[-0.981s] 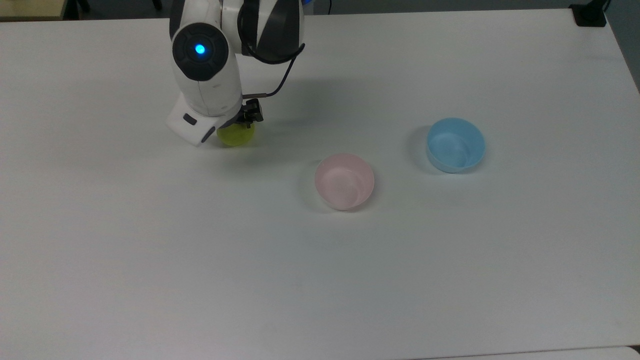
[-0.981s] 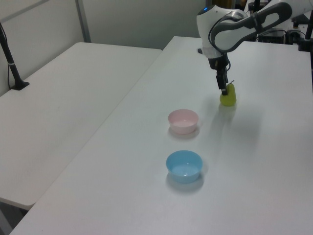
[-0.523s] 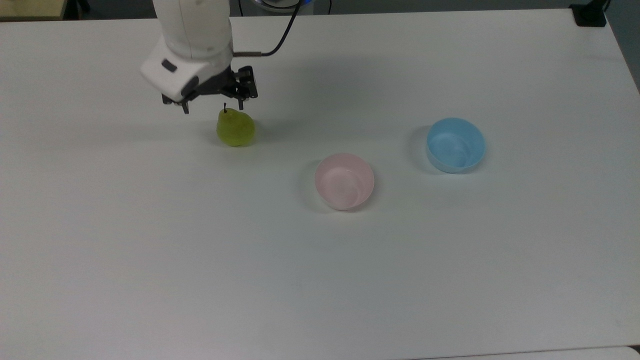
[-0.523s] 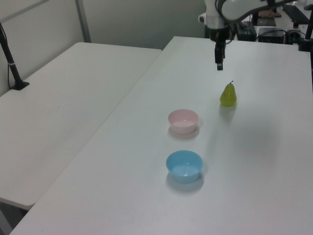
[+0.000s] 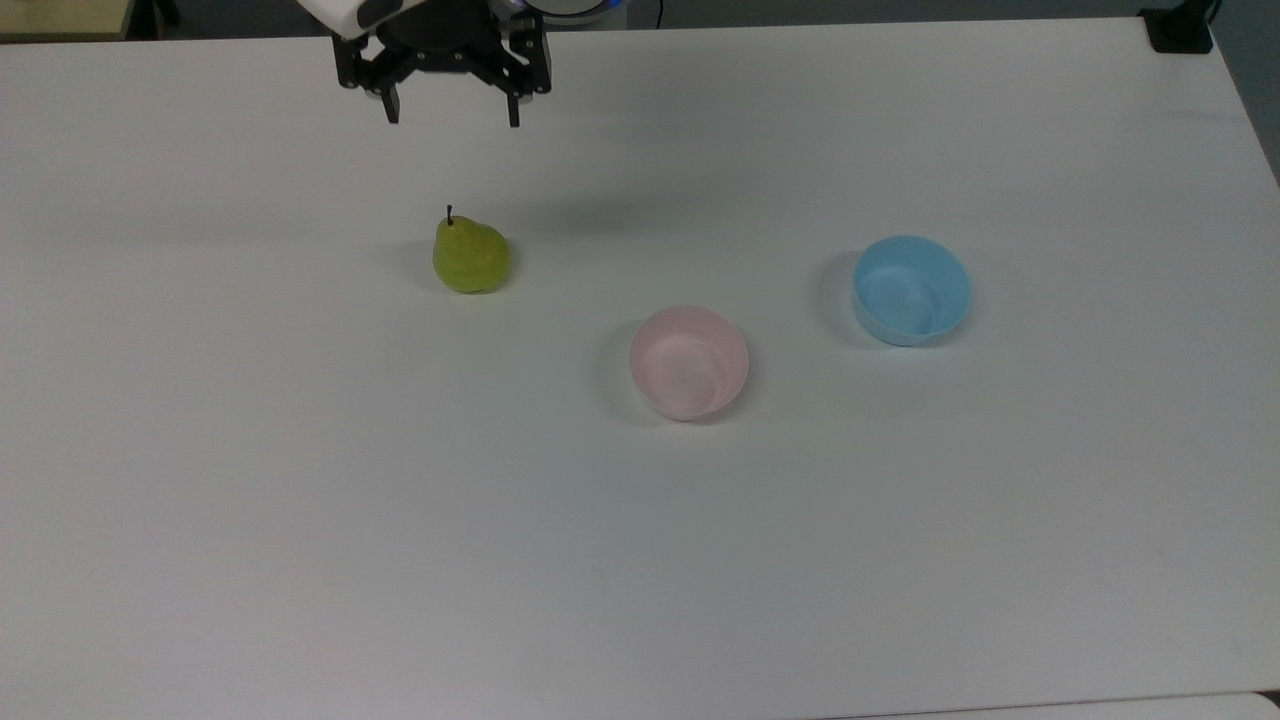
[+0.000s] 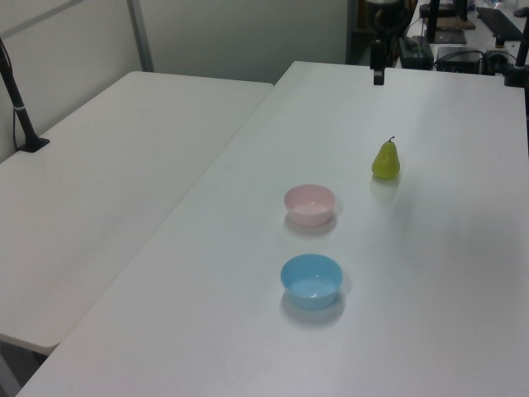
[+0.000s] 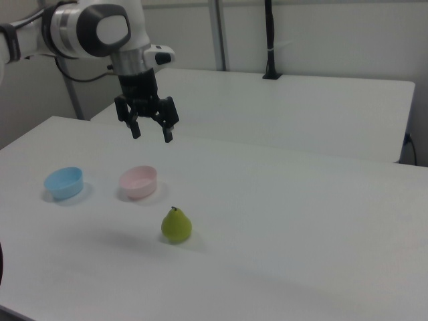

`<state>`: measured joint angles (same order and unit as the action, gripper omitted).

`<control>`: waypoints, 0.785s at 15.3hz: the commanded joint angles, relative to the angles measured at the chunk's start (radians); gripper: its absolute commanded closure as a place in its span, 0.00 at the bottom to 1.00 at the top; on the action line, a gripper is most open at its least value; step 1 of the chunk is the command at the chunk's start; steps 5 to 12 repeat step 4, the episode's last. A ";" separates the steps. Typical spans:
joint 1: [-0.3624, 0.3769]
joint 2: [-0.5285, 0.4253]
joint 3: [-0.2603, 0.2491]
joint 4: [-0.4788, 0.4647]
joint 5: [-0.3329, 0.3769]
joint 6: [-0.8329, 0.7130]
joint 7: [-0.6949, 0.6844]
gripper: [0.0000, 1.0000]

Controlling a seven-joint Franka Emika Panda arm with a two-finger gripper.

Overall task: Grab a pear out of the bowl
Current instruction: 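Open the gripper, release the pear, and raise the gripper away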

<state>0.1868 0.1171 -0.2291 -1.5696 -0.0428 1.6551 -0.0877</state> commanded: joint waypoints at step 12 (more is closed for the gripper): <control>-0.029 -0.011 0.001 0.046 0.058 -0.044 0.032 0.00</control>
